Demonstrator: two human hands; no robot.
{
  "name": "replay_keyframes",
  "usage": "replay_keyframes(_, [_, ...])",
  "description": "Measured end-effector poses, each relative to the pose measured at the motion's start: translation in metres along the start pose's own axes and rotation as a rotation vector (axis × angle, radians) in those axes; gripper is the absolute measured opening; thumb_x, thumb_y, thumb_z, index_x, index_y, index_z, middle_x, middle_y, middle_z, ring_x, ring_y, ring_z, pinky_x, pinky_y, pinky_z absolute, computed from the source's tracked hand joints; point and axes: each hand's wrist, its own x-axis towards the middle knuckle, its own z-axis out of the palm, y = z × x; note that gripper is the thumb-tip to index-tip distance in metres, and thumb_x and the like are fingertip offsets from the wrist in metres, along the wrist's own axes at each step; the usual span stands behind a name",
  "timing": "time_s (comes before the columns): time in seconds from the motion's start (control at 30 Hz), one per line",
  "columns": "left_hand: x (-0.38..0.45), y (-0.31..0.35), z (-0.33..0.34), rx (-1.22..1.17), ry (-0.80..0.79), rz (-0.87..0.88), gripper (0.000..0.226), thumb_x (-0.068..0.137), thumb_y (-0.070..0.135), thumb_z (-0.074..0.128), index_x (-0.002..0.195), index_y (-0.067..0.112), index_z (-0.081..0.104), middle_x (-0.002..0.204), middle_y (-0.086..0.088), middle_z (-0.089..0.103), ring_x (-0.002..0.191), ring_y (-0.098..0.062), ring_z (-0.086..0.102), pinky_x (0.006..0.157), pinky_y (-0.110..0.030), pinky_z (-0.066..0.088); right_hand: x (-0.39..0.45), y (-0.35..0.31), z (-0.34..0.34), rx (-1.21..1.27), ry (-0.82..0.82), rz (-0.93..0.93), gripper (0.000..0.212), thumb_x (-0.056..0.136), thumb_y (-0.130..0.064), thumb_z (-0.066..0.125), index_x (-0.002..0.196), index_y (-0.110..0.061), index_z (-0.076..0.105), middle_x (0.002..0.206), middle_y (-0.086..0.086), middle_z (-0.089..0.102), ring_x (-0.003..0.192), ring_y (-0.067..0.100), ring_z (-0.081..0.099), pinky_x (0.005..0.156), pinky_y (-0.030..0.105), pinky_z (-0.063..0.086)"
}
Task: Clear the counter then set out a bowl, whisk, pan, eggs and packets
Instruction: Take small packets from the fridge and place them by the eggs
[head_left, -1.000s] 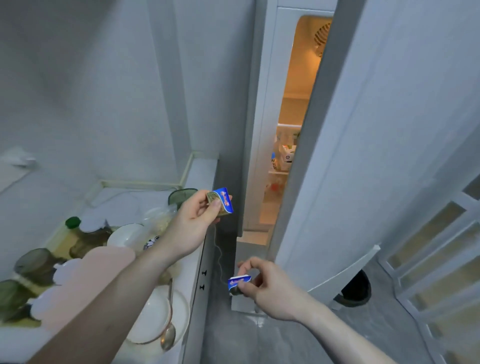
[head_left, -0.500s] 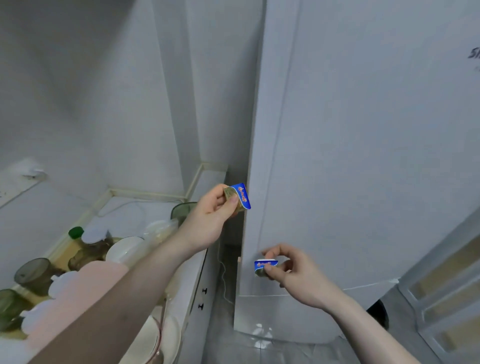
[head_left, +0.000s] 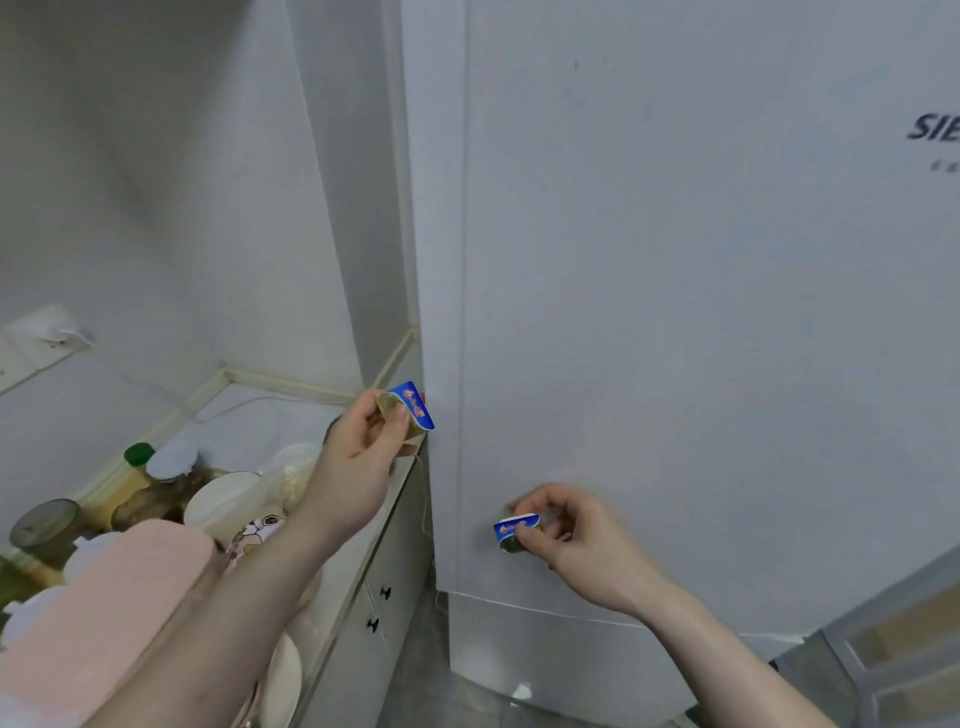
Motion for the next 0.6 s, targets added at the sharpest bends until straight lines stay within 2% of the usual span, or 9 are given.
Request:
replay_keyframes(0.1, [-0.003,-0.004,0.013,0.027,0.051,0.005,0.015,0.104,0.012,0.052,0.090,0.011,0.056,0.076,0.017,0.068,0.074,-0.004,0.058,0.072,-0.022,0.048,0.010,0.006,-0.006,-0.012,0.001,-0.026,0.013,0.087,-0.020,0.072,0.088,-0.032,0.069,0.098,-0.009,0.076,0.061,0.009,0.057,0.068,0.044,0.057])
replay_keyframes(0.2, [-0.008,-0.003,0.030,0.063,0.063,-0.024,0.014,0.105,0.016,0.049,0.109,0.018,0.062,0.079,0.021,0.068,0.076,-0.002,0.058,0.063,-0.020,0.044,0.014,0.015,-0.017,-0.021,-0.003,-0.037,0.016,0.086,-0.024,0.074,0.084,-0.039,0.068,0.104,-0.014,0.073,0.062,0.011,0.057,0.071,0.048,0.056])
replay_keyframes(0.27, [-0.008,0.001,0.041,0.049,0.053,-0.037,0.019,0.105,0.018,0.049,0.120,0.018,0.062,0.109,0.020,0.071,0.098,0.006,0.065,0.084,-0.017,0.050,0.016,0.020,-0.026,-0.016,-0.011,-0.036,0.017,0.086,-0.026,0.074,0.085,-0.042,0.068,0.106,-0.015,0.071,0.063,0.014,0.057,0.072,0.051,0.056])
replay_keyframes(0.33, [-0.004,0.003,0.052,0.083,0.045,-0.073,0.013,0.104,0.025,0.052,0.110,0.022,0.063,0.136,0.013,0.063,0.123,-0.005,0.060,0.100,-0.036,0.049,0.015,0.023,-0.034,-0.018,-0.018,-0.037,0.014,0.082,-0.034,0.073,0.090,-0.045,0.068,0.108,0.003,0.072,0.064,0.018,0.056,0.072,0.053,0.056])
replay_keyframes(0.4, [-0.002,0.006,0.061,0.137,0.080,-0.094,0.012,0.103,0.029,0.053,0.096,0.021,0.059,0.128,0.001,0.068,0.109,-0.017,0.067,0.083,-0.049,0.048,0.015,0.027,-0.043,-0.029,-0.034,-0.043,0.016,0.077,-0.045,0.070,0.093,-0.046,0.068,0.109,0.017,0.070,0.065,0.029,0.057,0.071,0.056,0.056])
replay_keyframes(0.47, [-0.001,0.007,0.068,0.159,0.106,-0.085,0.025,0.098,0.039,0.053,0.094,0.015,0.056,0.108,0.001,0.074,0.076,-0.010,0.060,0.068,-0.038,0.039,0.017,0.031,-0.049,-0.036,-0.040,-0.041,0.024,0.072,-0.052,0.067,0.095,-0.046,0.067,0.108,0.020,0.070,0.071,0.039,0.060,0.069,0.058,0.057])
replay_keyframes(0.5, [-0.001,0.009,0.070,0.167,0.110,-0.090,0.028,0.095,0.043,0.052,0.096,0.015,0.057,0.108,0.004,0.074,0.076,-0.008,0.061,0.070,-0.035,0.038,0.017,0.032,-0.052,-0.031,-0.048,-0.047,0.025,0.071,-0.054,0.067,0.095,-0.046,0.067,0.106,0.020,0.070,0.072,0.040,0.061,0.069,0.058,0.056])
replay_keyframes(0.53, [-0.001,0.008,0.072,0.161,0.116,-0.095,0.026,0.095,0.043,0.052,0.097,0.018,0.058,0.116,0.006,0.073,0.090,-0.010,0.068,0.073,-0.035,0.040,0.018,0.034,-0.054,-0.031,-0.058,-0.046,0.026,0.071,-0.054,0.066,0.095,-0.046,0.067,0.103,0.020,0.070,0.073,0.039,0.062,0.069,0.058,0.057])
replay_keyframes(0.6, [-0.001,0.007,0.077,0.161,0.118,-0.116,0.014,0.102,0.035,0.053,0.097,0.023,0.058,0.131,-0.001,0.067,0.121,-0.024,0.054,0.078,-0.042,0.045,0.020,0.037,-0.055,-0.039,-0.079,-0.040,0.026,0.071,-0.055,0.066,0.095,-0.046,0.067,0.099,0.017,0.072,0.075,0.036,0.064,0.071,0.057,0.057])
